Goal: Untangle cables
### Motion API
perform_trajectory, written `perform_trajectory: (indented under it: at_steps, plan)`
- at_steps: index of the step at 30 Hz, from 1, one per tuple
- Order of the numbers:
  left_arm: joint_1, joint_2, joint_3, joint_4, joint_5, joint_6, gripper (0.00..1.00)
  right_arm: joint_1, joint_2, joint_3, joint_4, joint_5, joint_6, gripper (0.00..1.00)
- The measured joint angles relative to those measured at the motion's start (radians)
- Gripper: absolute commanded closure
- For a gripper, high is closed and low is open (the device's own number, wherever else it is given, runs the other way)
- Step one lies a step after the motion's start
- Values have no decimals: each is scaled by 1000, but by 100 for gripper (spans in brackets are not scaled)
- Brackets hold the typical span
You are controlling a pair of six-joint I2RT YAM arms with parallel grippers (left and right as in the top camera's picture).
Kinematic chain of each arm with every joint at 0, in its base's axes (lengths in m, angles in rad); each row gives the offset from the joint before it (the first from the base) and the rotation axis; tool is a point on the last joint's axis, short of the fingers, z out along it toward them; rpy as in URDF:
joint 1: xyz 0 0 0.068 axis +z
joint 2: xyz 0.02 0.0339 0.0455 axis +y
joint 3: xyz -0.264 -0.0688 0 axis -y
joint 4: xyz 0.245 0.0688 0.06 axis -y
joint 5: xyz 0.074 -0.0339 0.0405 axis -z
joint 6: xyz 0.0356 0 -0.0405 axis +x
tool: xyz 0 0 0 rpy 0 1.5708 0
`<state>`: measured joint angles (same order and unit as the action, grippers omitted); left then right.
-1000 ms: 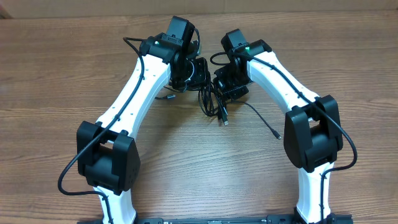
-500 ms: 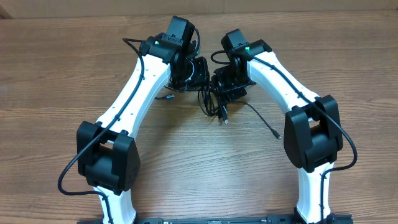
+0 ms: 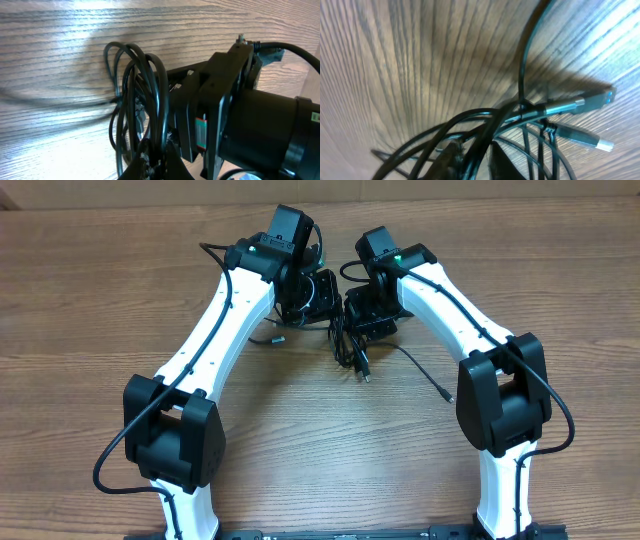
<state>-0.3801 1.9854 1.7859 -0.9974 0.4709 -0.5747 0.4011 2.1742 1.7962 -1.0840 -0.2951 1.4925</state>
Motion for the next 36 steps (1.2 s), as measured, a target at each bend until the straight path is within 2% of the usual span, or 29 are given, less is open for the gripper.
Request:
perform_trajectory:
  at_steps: [6,10,16,29,31,36]
  plan:
    - [0,0,0,-9,-9,10,96,-3,0,0,-28,40,-23,96]
    - [0,0,0,-71,-106,40,96,-26,0,0,-72,47,-84,96]
    - [0,0,0,-103,-223,87,96,-145,0,0,-188,104,-179,96]
    - [0,0,0,-113,-323,241,96,-359,0,-1,-350,298,-214,94]
    - [0,0,0,-114,-341,246,96,-401,0,-1,-370,285,-225,73]
    - [0,0,0,-108,-344,230,96,-400,0,-1,-367,176,-323,61]
